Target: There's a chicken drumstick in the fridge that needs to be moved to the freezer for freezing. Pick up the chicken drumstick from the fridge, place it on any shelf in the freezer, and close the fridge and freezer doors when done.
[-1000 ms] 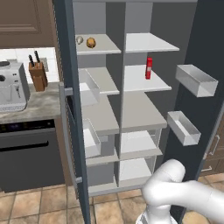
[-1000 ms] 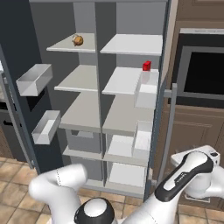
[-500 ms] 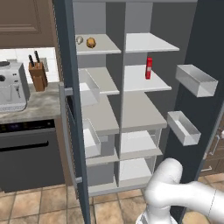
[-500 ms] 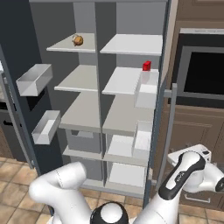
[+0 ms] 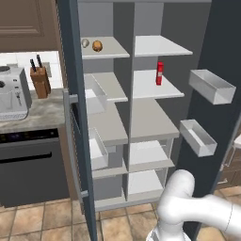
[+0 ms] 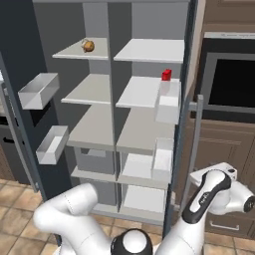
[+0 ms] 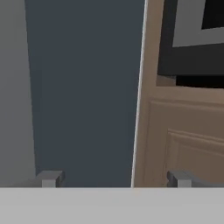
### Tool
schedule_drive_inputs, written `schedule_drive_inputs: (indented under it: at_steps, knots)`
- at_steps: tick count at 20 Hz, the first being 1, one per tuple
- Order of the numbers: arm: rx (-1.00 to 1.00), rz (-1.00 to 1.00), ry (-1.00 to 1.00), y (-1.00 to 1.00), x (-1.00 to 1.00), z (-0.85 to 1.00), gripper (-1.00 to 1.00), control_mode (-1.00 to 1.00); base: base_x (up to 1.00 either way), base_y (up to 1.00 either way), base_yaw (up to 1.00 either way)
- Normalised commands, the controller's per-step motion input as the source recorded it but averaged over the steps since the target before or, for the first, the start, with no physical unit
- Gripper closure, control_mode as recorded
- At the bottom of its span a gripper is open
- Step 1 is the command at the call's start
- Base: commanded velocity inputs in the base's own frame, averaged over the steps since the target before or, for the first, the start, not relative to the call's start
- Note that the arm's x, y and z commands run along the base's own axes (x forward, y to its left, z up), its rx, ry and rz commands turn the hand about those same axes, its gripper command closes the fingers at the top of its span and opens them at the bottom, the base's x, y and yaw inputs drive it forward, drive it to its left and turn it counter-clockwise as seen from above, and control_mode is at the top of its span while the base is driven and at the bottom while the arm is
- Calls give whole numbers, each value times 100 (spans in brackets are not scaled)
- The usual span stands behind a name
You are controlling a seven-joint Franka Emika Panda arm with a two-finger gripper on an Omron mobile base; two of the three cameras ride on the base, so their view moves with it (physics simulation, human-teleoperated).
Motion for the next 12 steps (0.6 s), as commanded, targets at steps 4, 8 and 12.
schedule_drive_inputs:
  at_steps: [4,8,12]
  knots:
    - [0,0,0,100,0,-13,-100,-100,0,0,0]
    - [0,0,0,100,0,-10,-100,-100,0,0,0]
    - [0,-7,-10,100,0,0,-100,-100,0,0,0]
